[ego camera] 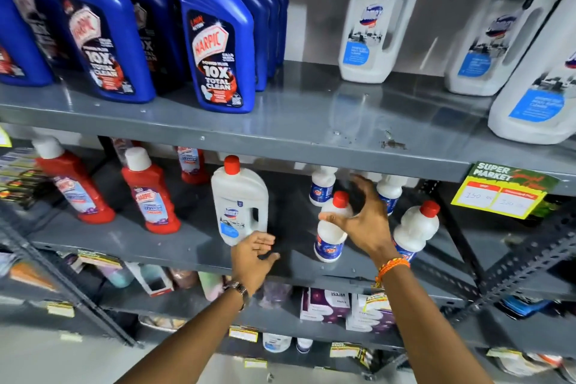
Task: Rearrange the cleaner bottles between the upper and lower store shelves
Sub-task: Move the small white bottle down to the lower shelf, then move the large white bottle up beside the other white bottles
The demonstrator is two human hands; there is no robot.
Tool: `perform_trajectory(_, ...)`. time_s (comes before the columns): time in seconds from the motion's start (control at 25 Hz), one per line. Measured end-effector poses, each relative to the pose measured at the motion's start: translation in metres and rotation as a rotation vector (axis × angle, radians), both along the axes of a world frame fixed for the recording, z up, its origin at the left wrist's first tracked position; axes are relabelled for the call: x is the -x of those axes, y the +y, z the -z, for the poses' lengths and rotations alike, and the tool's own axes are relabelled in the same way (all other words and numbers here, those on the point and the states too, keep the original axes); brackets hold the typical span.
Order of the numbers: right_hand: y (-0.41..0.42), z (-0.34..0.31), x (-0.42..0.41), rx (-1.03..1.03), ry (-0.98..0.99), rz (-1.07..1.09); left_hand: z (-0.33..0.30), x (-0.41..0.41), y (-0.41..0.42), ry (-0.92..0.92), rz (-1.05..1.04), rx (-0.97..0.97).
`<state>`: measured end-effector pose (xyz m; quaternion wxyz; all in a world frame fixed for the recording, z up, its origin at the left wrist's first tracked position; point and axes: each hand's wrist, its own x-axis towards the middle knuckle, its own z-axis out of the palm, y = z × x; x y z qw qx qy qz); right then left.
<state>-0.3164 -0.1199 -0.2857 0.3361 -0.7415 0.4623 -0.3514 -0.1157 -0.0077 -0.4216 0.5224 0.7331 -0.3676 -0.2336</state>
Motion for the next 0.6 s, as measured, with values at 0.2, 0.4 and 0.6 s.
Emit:
perform_trajectory(0.2, 0.012, -0.036, -0.073, 0.175, 0.115, -0.045, -0.026, -0.079, 0.038, -0.147, -0.285, -0.011)
perform_trajectory(0.4, 0.01, -0.034, -0.141, -0.01, 0.165, -0.425, -0.03, -0.105, 0.029, -0.074, -0.185, -0.106)
perform_trajectory(0.6, -0.002, 0.002, -0.158, -0.09, 0.191, -0.515, -0.022, -0.113, 0.014, -0.02, 0.035, -0.135)
